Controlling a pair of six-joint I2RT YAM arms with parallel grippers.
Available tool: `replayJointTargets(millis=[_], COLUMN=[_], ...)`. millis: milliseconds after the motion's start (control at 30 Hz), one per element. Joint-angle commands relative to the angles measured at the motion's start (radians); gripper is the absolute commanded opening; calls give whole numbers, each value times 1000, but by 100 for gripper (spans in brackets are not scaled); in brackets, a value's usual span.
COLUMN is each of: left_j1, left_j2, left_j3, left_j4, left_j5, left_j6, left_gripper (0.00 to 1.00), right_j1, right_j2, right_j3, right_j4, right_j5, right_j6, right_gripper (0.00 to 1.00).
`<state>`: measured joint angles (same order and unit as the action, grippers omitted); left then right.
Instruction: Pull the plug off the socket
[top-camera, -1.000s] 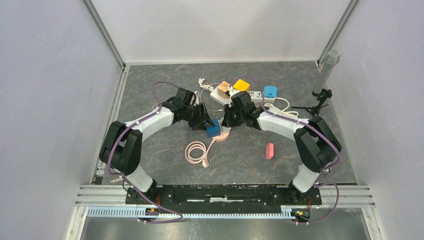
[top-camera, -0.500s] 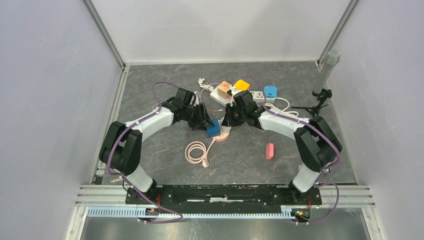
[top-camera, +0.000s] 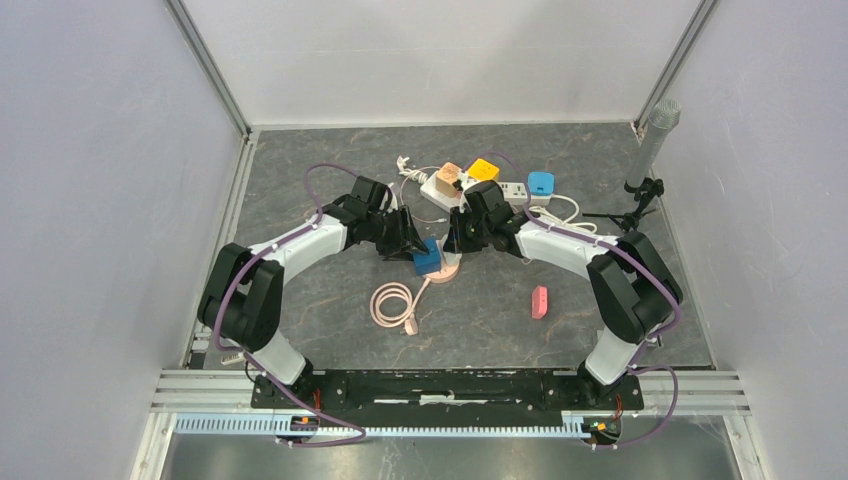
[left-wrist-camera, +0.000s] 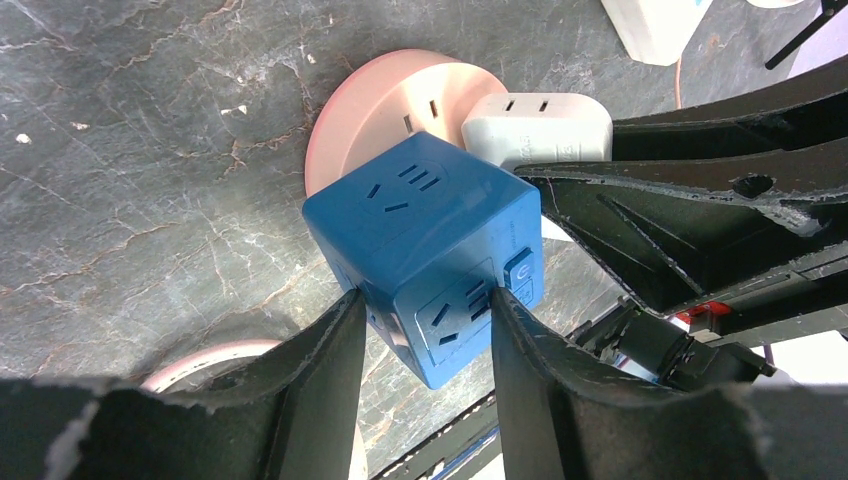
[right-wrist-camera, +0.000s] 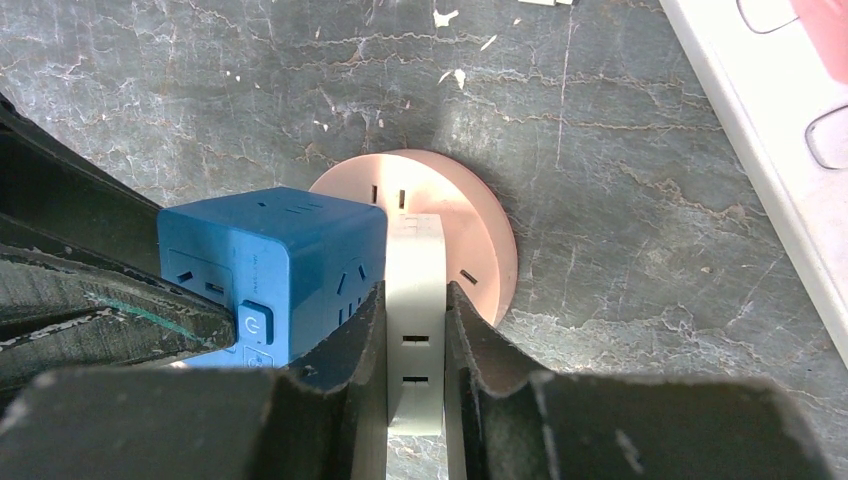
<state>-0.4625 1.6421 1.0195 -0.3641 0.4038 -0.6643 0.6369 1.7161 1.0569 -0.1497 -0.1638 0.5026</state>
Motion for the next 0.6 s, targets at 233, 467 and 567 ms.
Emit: replayJointTargets(millis=[233,467,567], left_j1=[-4,-4,-4], left_j2=[100,102,102], left_j3=[-74,-83,-87], left_j4=[-167,-167,-167], left_j5=[-250,-257,-261], left_j6=[85,88,90], left_gripper=[53,53,53], right_j1=[11,3,0], right_j2=[-28,-36,-45], right_j3=[-11,-8,1], right_j4=[235,238,233], right_j5=[-293,-299,-296], right_j6=[138,141,126], right_gripper=[0,0,0])
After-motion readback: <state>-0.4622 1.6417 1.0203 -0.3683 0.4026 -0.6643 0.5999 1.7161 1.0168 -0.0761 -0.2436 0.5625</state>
